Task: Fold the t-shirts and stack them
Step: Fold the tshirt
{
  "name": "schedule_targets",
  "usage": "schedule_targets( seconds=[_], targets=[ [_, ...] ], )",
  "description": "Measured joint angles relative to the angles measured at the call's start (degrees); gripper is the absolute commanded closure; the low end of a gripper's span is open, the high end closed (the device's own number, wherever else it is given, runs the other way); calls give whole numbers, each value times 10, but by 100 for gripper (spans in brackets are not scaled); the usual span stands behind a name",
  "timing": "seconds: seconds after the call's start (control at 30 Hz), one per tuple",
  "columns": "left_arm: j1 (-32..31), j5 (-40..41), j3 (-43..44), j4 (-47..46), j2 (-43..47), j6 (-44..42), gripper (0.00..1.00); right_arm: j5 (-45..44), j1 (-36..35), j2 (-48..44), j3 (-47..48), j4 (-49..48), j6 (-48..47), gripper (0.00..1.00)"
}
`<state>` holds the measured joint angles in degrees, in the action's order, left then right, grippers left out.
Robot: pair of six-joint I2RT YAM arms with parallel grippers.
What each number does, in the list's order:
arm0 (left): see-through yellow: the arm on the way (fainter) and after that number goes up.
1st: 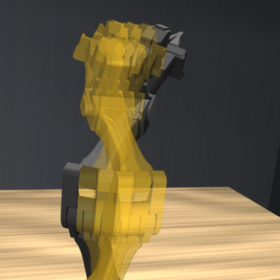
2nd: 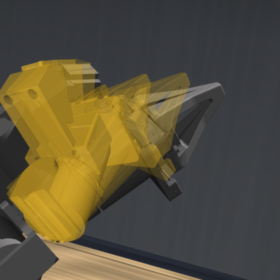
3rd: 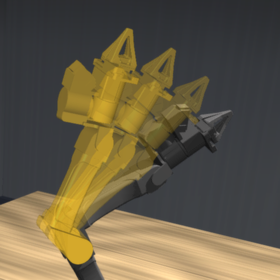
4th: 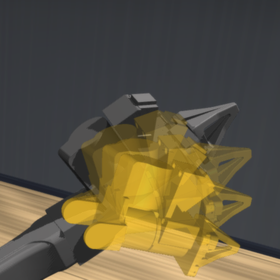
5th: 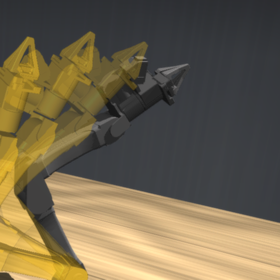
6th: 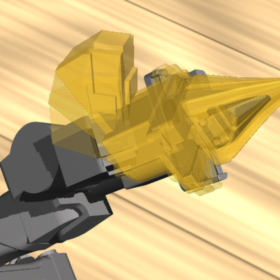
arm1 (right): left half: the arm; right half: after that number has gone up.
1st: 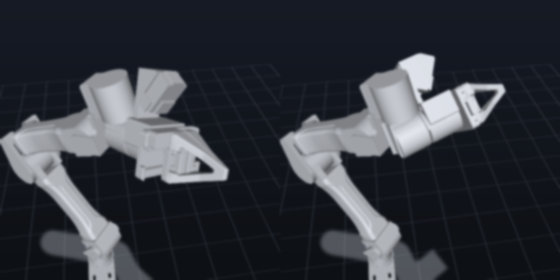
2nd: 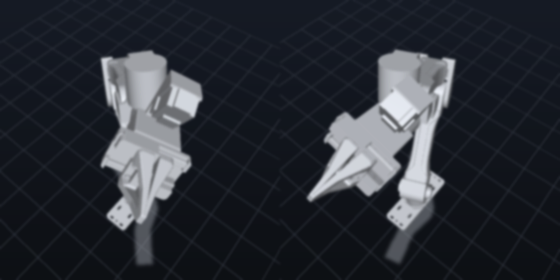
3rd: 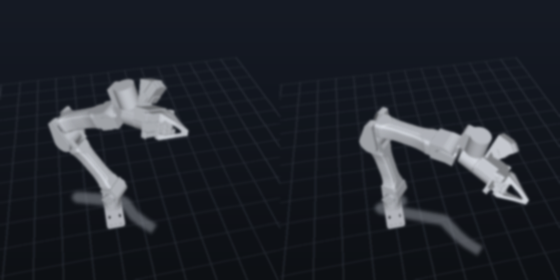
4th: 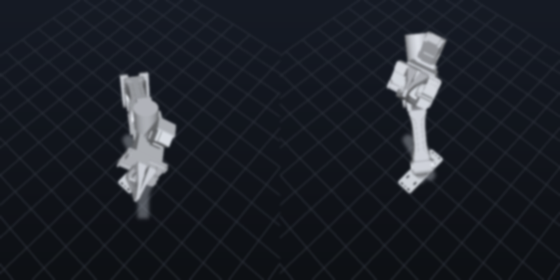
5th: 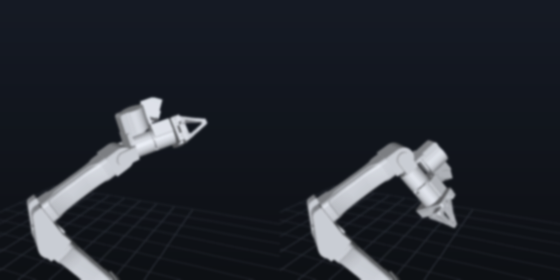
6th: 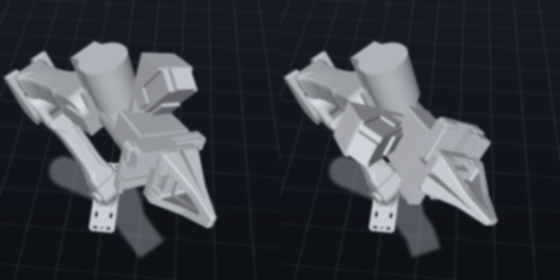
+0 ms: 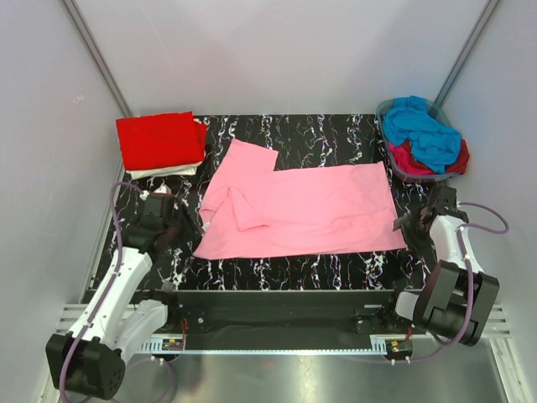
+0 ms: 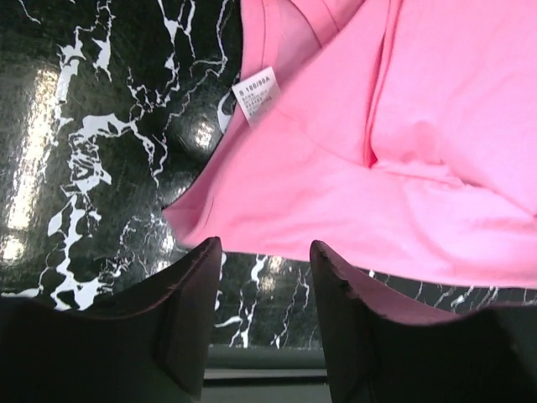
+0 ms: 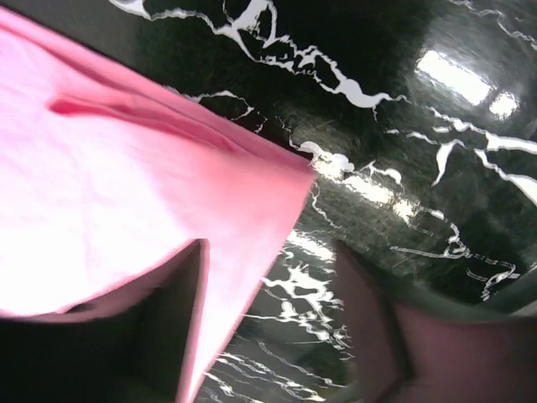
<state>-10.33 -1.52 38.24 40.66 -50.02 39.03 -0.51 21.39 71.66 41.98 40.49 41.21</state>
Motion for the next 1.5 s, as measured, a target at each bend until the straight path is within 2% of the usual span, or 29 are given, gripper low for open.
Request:
schedule_targets(
  seconds=[0.03, 0.07, 0.17, 0.27, 0.47, 0.53, 0.6, 0.63, 0.73, 0.83, 1.0, 1.13, 1.27, 1.5],
  targets=[
    [0, 0, 4, 11, 8, 0, 47, -5, 1, -8, 0, 2, -4, 8],
    [0, 1, 11, 22, 14, -2, 47, -7, 1, -19, 0, 5, -4, 7],
    [0, 9, 42, 39, 20, -14, 48, -6, 1, -53, 0, 14, -5, 6],
    [0, 4, 66, 17, -2, -28, 51, 18, 1, -93, -3, 2, -11, 7],
    [-42, -8, 73, -58, -136, -31, 53, 73, -26, -130, -2, -25, -54, 8],
    [-58, -12, 74, -81, -183, -28, 62, 77, -70, -123, 8, -26, -67, 14],
    [-67, -16, 74, -101, -218, -24, 70, 80, -153, -109, 34, -28, -78, 19],
    [-69, -17, 74, -109, -229, -22, 80, 80, -212, -97, 52, -35, -84, 21],
    [-69, -15, 62, -137, -230, -9, 93, 96, -355, -43, 120, -58, -100, 28],
    [-69, -9, 25, -164, -207, 2, 98, 97, -471, 37, 201, -78, -116, 35],
    [-69, 12, -42, -163, -159, 19, 100, 75, -631, 222, 392, -69, -158, 29],
    [-66, 25, -88, -169, -116, 39, 100, 66, -695, 347, 522, -50, -183, 29],
    [-60, 31, -134, -179, -79, 53, 100, 44, -726, 465, 634, -7, -209, 29],
    [-30, 23, -167, -212, -79, 59, 100, 2, -763, 592, 716, 54, -231, 32]
  ],
)
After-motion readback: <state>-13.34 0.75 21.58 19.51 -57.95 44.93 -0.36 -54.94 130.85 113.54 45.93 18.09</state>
